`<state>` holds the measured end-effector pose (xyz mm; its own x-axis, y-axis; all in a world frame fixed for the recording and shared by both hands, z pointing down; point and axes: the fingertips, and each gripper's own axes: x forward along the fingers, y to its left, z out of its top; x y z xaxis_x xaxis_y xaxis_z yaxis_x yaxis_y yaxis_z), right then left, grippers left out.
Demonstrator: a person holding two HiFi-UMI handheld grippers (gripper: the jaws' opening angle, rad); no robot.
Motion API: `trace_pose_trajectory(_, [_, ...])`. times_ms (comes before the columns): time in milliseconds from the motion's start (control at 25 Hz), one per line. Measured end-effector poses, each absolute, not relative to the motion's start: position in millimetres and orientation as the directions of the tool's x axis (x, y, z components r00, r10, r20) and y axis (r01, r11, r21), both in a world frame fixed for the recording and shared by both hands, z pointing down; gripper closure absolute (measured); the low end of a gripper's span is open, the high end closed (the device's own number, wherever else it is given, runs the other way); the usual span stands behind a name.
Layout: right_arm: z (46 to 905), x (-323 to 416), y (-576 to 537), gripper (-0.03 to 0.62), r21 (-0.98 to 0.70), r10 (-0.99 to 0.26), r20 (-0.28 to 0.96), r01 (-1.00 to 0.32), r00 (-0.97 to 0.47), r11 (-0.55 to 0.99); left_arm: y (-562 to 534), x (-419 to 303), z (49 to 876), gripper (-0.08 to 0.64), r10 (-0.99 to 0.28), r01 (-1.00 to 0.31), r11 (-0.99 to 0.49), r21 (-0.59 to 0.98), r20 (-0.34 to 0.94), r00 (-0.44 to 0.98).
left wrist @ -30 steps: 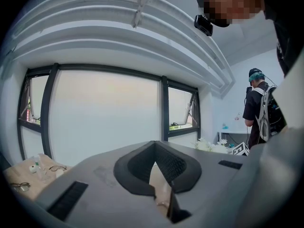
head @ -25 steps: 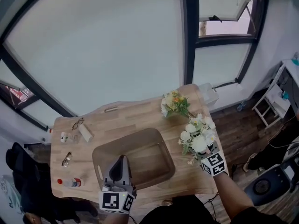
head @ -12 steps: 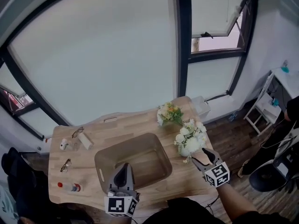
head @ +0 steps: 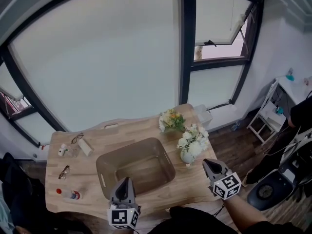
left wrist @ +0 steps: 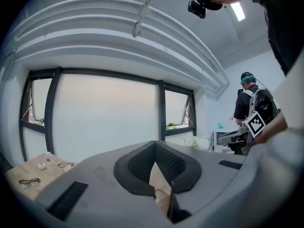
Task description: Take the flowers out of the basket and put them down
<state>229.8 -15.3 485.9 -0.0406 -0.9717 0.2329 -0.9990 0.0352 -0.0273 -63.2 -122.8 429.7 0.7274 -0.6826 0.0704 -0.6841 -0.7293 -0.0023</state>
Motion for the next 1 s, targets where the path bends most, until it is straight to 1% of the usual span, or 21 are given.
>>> trace_pose_trajectory(160, [483, 221, -10, 0.571, 0.033, -0.972, 0.227, -0.997, -0.059, 0.068, -114, -71, 444, 0.558, -0.683, -0.688, -0.726, 0.001, 0.124, 0.720])
trace_pose_trajectory(320, [483, 222, -10, 0.571, 0.043, -0.971, 0.233, -0.997, -0.045, 0.057, -113, -82, 445, 0.558, -0.692, -0.695, -0.719, -0.006, 0.097, 0.716])
trace_pose_trajectory(480, [490, 212, -15, 0.571, 0.103, -0.965, 0.255, -0.991, -0.052, 0.081, -114, -89, 436, 0.558, -0.706, -0.709, -0.706, -0.003, 0.082, 0.703])
trace_pose_trajectory(1000, [490, 217, -19, 0.571, 0.094, -0.969, 0.241, -0.993, -0.046, 0.071, -114, -94, 430, 0.558, -0.723, -0.726, -0.688, 0.007, 0.079, 0.686])
